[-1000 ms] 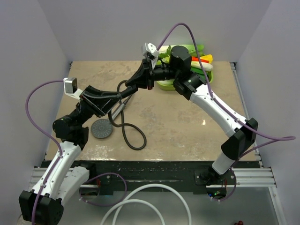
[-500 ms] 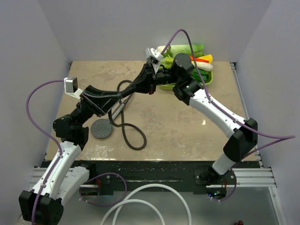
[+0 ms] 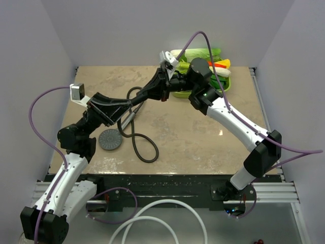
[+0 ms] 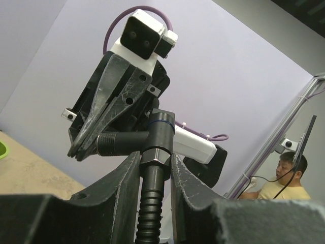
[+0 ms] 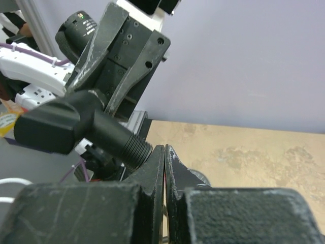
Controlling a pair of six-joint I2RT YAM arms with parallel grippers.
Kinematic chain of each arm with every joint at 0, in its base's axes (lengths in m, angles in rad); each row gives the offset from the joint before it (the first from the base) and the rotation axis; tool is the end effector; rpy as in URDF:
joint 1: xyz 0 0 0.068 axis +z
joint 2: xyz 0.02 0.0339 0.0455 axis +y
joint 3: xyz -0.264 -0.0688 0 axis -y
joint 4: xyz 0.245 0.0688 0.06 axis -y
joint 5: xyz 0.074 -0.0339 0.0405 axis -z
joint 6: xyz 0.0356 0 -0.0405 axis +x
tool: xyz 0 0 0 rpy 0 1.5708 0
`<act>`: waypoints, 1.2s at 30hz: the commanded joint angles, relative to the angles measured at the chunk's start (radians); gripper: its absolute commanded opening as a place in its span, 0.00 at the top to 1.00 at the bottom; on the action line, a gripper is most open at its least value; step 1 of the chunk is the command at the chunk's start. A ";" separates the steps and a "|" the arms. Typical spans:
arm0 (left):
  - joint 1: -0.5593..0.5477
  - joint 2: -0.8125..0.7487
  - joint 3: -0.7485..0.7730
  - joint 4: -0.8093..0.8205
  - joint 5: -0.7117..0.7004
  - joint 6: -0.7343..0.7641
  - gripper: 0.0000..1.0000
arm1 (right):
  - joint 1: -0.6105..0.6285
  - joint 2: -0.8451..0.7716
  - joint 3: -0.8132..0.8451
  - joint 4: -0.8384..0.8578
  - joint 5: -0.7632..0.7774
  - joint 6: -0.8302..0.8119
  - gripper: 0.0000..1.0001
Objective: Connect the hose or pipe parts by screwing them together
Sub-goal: Install the adaptor on the pipeline.
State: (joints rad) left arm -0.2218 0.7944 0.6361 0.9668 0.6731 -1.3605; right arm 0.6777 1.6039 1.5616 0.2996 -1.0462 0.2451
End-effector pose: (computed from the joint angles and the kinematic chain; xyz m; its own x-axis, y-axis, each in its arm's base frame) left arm 0.1480 -0.0561 0.3961 -0.4317 -0.6865 -0.5851 0.8136 -0.0161 -0.5812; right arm 0.2649 0.2528 0.4503 -0.0421 0.1221 -0.9916 -0.9853 -0.1693 0.0210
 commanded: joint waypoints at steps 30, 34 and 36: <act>0.029 0.005 0.040 0.036 -0.093 0.063 1.00 | 0.048 -0.150 -0.135 0.274 -0.109 0.252 1.00; 0.030 0.006 0.040 0.038 -0.093 0.070 1.00 | 0.068 -0.159 -0.126 0.309 -0.083 0.272 1.00; 0.030 0.006 0.042 0.039 -0.095 0.069 1.00 | 0.079 -0.151 -0.109 0.329 -0.063 0.284 1.00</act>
State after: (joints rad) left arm -0.2028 0.8036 0.6361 0.9554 0.6228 -1.3220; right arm 0.7303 1.4719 1.4227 0.5541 -1.1431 0.4843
